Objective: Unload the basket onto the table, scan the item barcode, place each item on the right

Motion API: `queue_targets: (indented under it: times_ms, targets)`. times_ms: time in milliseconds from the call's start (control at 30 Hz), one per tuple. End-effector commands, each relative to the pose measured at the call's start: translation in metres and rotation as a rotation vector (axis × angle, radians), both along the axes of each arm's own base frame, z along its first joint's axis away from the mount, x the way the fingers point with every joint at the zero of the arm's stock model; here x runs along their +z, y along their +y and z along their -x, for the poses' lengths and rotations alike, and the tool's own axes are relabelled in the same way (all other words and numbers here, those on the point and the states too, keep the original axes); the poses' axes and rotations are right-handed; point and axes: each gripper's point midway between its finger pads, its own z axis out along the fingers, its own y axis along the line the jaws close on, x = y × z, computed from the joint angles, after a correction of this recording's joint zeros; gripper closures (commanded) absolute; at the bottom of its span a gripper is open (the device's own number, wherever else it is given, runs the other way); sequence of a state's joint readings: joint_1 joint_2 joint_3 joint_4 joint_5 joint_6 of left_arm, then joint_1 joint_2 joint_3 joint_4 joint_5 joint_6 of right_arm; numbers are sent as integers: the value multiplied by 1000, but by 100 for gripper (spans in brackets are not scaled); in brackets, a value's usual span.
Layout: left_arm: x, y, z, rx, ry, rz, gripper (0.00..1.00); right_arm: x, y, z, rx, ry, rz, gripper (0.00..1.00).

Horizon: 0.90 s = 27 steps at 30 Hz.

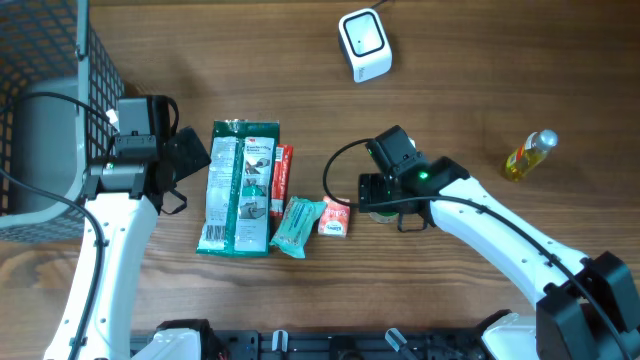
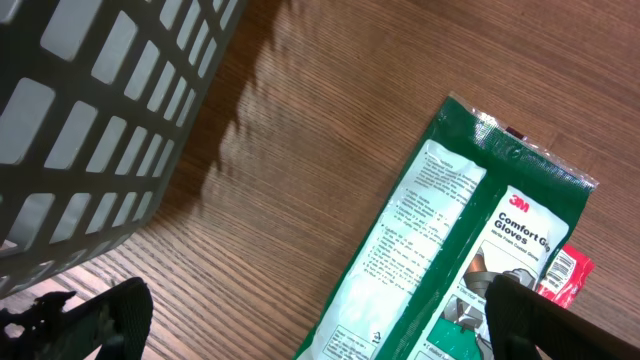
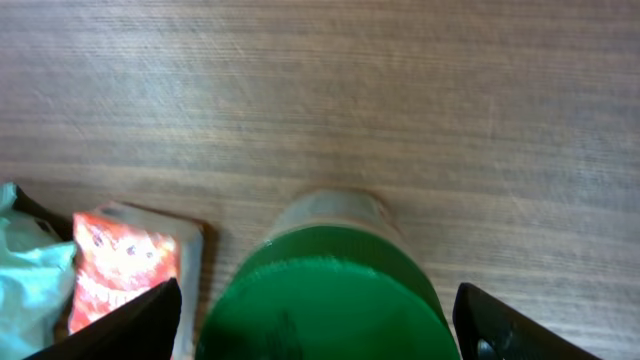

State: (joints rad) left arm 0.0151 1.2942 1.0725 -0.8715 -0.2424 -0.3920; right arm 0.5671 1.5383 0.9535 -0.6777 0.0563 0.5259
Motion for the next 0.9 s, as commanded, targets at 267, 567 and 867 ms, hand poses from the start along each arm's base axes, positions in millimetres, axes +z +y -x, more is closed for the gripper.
queue_targets:
  times_ms: [267, 567, 867]
  targets:
    - [3, 3, -2, 21, -11, -6, 0, -24, -8, 5, 23, -6, 37, 14]
    - [3, 3, -2, 21, -11, -6, 0, -24, -8, 5, 23, -5, 36, 18]
    - [3, 3, -2, 21, -11, -6, 0, -24, -7, 5, 23, -4, 34, 31]
